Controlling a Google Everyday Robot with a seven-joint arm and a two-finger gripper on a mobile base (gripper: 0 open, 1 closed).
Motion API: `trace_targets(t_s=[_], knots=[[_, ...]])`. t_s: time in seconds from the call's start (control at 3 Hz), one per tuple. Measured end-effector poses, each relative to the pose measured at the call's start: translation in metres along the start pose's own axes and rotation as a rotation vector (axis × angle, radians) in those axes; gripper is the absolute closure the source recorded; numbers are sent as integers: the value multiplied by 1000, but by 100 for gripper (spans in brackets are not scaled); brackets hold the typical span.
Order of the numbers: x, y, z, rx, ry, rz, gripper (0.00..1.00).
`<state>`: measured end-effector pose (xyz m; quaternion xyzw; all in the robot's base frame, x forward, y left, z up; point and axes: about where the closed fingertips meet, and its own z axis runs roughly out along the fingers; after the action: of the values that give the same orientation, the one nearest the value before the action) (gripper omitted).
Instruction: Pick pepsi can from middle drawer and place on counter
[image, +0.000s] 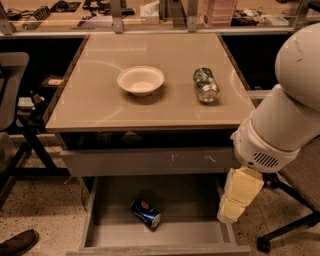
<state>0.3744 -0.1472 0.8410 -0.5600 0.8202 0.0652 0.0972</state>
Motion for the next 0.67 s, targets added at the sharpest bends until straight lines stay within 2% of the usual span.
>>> trace_targets(t_s=[0.33,0.67], knots=[[-1,7,42,-30,-5,37,0],[-4,7,91,-14,-12,99,0]])
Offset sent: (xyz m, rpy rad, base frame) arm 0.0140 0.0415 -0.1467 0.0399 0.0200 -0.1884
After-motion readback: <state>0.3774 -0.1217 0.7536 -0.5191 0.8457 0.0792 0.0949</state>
